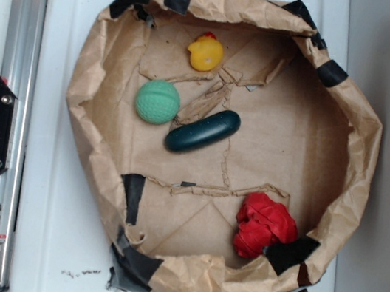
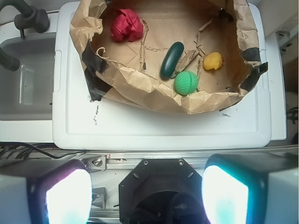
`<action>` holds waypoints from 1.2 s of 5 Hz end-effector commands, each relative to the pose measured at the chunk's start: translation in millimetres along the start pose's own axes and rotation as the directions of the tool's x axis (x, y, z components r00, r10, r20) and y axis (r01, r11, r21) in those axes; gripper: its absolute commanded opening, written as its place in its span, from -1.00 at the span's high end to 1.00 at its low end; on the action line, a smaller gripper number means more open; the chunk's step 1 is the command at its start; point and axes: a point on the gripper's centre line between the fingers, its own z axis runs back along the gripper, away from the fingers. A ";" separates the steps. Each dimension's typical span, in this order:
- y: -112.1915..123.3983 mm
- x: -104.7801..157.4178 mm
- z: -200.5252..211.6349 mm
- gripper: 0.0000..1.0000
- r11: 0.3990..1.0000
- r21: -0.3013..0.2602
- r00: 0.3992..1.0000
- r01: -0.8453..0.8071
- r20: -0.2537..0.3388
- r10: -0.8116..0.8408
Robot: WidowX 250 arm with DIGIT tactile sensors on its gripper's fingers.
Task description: Grab the wood chip.
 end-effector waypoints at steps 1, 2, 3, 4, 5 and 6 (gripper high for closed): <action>0.0 0.0 0.0 -1.00 1.000 0.000 1.000 0.000 0.000 0.000; 14.1 37.5 -44.5 -1.00 0.986 0.083 0.989 -0.145 0.012 0.144; 20.4 64.6 -66.3 -1.00 0.953 0.123 0.961 -0.276 0.060 0.270; 37.1 76.8 -95.6 -1.00 0.888 0.060 0.890 -0.456 0.058 0.453; 64.1 81.2 -113.8 -1.00 0.829 0.004 0.827 -0.560 0.075 0.558; 72.2 95.9 -133.4 -1.00 0.774 0.031 0.772 -0.633 0.097 0.628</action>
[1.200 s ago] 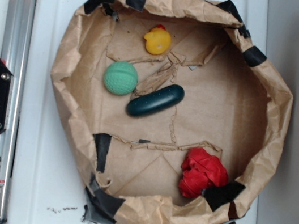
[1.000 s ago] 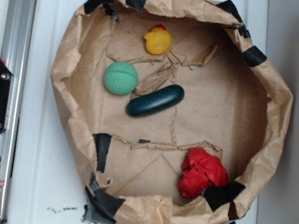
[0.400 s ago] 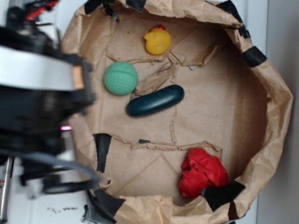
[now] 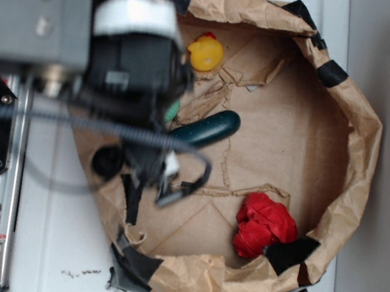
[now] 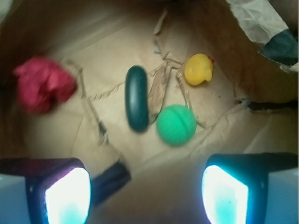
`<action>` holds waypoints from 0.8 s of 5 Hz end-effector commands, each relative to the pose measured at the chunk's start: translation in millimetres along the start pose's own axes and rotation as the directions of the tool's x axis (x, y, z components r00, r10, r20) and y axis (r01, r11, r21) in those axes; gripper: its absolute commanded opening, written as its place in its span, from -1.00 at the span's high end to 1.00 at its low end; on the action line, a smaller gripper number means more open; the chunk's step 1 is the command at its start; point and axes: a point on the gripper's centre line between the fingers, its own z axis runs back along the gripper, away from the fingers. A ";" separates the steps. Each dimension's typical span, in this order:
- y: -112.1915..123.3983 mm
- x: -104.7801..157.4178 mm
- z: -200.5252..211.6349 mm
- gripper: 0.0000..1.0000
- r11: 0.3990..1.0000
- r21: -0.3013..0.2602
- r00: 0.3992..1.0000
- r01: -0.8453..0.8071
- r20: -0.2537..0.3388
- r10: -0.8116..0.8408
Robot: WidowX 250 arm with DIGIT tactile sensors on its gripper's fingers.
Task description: Grab the wood chip.
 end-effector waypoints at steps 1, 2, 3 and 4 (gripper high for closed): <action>-6.3 38.1 -34.1 -1.00 0.986 0.085 0.989 -0.140 0.050 0.136; -17.5 48.4 -48.1 -1.00 0.978 0.123 0.985 -0.171 0.041 0.167; -7.4 61.3 -66.3 -1.00 0.962 0.156 0.974 -0.225 0.067 0.217; 4.8 62.2 -77.7 -1.00 0.954 0.175 0.969 -0.242 0.089 0.230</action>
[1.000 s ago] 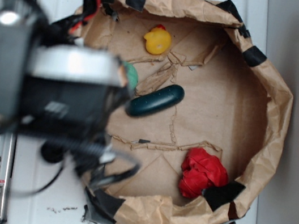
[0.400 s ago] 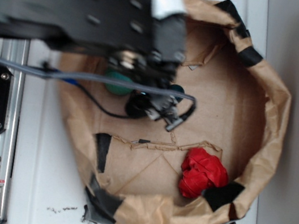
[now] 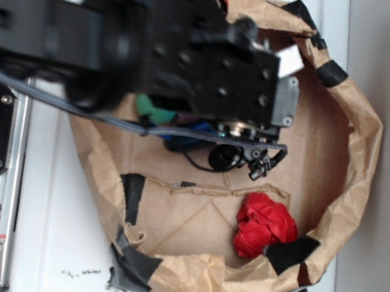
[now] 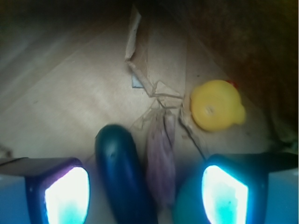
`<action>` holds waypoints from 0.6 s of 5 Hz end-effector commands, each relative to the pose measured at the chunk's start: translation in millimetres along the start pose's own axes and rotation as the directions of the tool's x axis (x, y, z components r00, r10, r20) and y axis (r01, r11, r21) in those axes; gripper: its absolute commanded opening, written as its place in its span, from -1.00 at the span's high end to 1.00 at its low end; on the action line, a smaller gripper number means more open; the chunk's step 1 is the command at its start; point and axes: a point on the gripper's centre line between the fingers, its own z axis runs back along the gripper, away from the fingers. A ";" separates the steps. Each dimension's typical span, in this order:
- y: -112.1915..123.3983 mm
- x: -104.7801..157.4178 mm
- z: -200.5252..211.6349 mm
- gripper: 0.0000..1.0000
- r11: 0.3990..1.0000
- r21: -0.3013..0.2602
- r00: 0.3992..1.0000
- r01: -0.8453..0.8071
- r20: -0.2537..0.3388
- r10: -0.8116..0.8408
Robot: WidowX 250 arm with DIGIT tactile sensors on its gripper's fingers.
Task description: Grab the wood chip.
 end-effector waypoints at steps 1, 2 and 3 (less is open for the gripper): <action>22.1 11.8 -7.7 -1.00 0.999 0.002 0.995 -0.048 0.084 0.048; 17.1 7.7 -12.6 -1.00 1.000 0.008 0.997 -0.017 0.069 0.017; 9.3 0.5 -22.5 -1.00 1.000 0.006 0.999 0.016 0.039 -0.016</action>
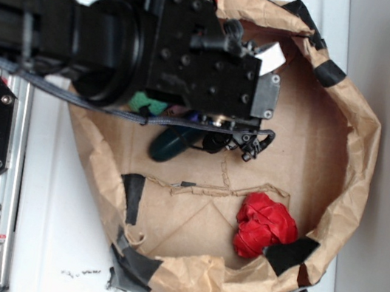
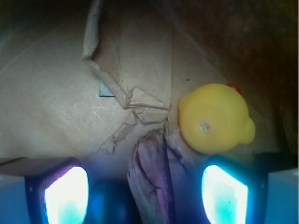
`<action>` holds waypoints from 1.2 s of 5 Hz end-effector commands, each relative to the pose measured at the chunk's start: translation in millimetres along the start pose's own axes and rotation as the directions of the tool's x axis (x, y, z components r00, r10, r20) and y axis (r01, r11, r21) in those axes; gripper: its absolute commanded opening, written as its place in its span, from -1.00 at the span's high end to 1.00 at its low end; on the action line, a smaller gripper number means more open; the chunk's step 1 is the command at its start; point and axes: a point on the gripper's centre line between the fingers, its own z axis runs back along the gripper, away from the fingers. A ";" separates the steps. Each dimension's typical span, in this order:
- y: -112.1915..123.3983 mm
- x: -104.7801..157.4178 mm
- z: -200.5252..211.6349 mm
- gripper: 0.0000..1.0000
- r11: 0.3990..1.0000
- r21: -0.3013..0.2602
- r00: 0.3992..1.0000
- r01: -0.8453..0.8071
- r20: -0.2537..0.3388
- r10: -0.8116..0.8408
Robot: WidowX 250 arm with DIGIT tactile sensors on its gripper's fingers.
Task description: Grab the wood chip.
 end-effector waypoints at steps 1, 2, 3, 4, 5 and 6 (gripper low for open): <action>-15.8 -14.3 -9.3 -1.00 0.997 -0.040 0.997 0.072 -0.007 -0.073; -17.6 -22.6 -11.5 -1.00 0.996 -0.040 0.997 0.083 -0.001 -0.083; -14.2 -26.7 -9.9 -0.84 0.996 -0.041 0.997 0.083 0.001 -0.083; -11.5 -28.3 -12.2 1.00 0.995 -0.054 0.996 0.088 0.005 -0.087; -10.3 -27.5 -10.1 1.00 0.995 -0.053 0.996 0.087 0.007 -0.086; -10.0 -27.1 -11.3 1.00 0.995 -0.046 0.996 0.087 0.011 -0.087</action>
